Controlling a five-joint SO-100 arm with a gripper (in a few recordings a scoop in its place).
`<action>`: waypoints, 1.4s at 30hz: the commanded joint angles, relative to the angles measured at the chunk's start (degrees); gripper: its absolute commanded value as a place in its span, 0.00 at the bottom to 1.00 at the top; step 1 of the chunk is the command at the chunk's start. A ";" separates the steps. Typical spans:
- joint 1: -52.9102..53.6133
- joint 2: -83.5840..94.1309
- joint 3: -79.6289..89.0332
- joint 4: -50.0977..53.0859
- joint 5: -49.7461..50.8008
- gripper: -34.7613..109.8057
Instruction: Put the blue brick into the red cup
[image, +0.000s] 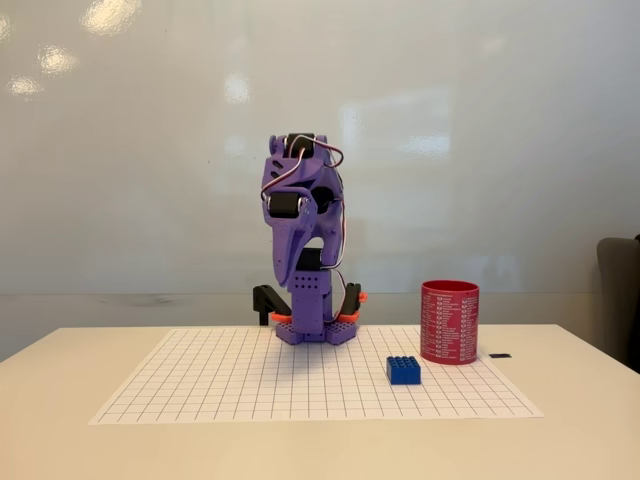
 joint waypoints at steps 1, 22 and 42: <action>-1.41 -6.33 -11.07 4.66 -8.70 0.24; -34.89 -27.95 -23.20 11.51 -40.52 0.24; -57.13 -38.94 -23.73 0.79 -33.57 0.24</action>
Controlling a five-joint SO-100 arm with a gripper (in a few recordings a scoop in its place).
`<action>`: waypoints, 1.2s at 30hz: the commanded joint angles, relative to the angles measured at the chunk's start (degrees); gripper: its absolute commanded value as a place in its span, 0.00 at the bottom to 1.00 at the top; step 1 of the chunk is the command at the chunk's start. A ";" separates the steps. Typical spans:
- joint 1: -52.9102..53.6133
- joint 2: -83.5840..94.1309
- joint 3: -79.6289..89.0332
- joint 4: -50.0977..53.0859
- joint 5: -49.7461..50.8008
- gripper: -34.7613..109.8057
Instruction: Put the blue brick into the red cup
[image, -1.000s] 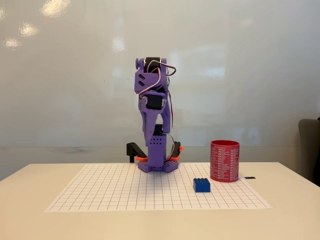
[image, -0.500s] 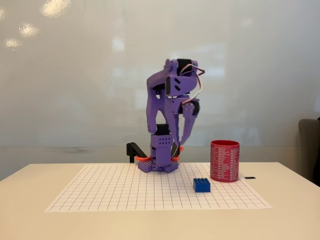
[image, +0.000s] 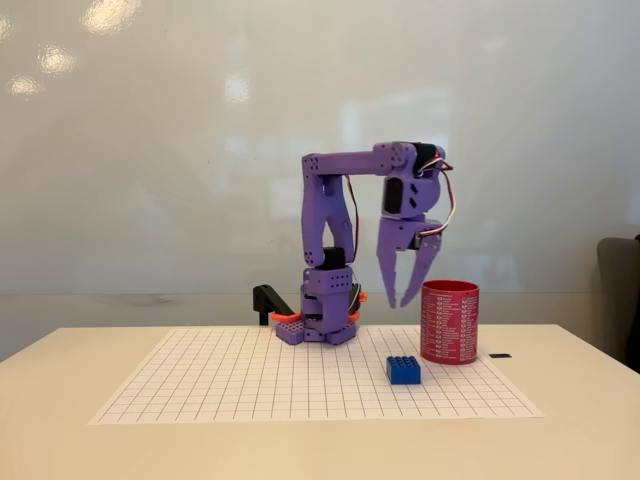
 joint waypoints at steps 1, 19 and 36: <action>-3.25 1.23 -1.67 -6.59 4.66 0.24; 1.76 7.03 16.26 -17.75 3.52 0.24; 2.46 6.24 19.78 -19.78 14.41 0.57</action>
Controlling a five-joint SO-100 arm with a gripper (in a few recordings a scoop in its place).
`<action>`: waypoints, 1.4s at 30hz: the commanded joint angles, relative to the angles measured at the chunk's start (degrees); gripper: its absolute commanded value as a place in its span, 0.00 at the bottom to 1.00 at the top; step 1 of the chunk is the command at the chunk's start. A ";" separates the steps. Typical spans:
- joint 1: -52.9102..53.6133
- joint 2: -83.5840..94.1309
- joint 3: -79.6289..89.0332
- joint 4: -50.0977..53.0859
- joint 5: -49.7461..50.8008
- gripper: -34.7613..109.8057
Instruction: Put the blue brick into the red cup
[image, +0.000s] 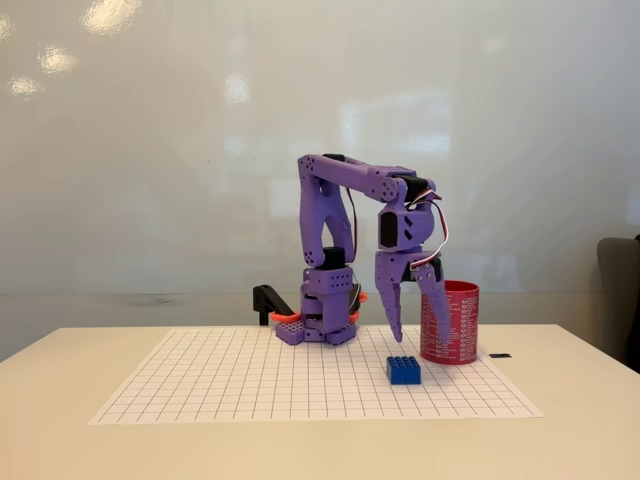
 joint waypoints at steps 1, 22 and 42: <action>-0.44 1.76 0.97 -0.09 -0.79 0.58; 6.42 -2.29 5.80 -2.46 -12.13 0.58; 8.09 -0.70 13.36 -6.24 -18.46 0.24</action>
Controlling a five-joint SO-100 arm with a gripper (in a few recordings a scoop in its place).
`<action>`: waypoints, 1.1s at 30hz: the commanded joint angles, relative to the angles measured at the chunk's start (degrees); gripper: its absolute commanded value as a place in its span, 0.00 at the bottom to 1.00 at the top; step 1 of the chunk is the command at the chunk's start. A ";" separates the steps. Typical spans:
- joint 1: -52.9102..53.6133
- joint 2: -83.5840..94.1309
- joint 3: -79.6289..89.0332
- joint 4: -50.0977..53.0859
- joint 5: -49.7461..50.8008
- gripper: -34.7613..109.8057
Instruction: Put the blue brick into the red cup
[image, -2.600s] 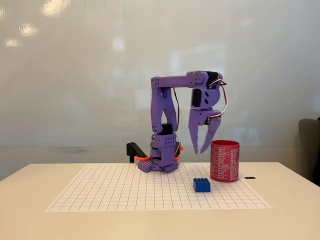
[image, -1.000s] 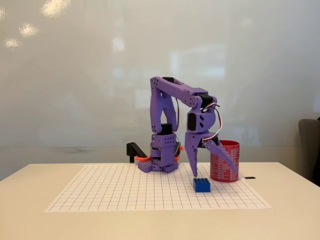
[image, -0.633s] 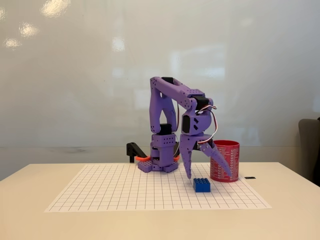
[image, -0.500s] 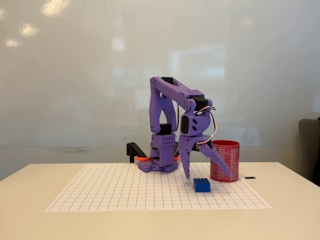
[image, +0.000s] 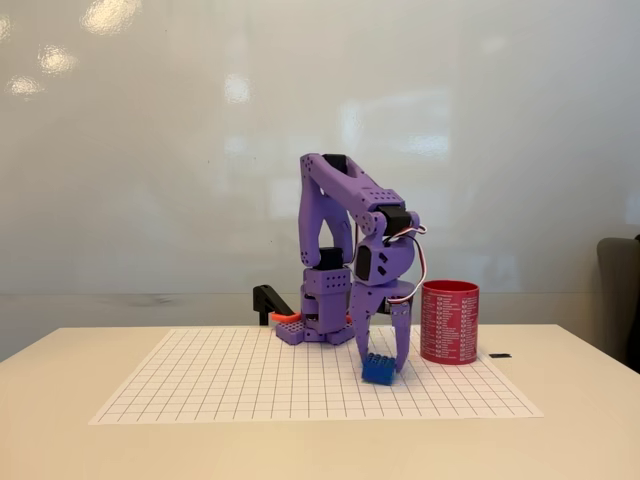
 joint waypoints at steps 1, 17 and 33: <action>0.53 3.08 0.88 0.26 -1.05 0.24; 8.00 11.95 -3.25 -4.04 6.59 0.24; 1.05 36.74 -34.80 25.66 12.13 0.24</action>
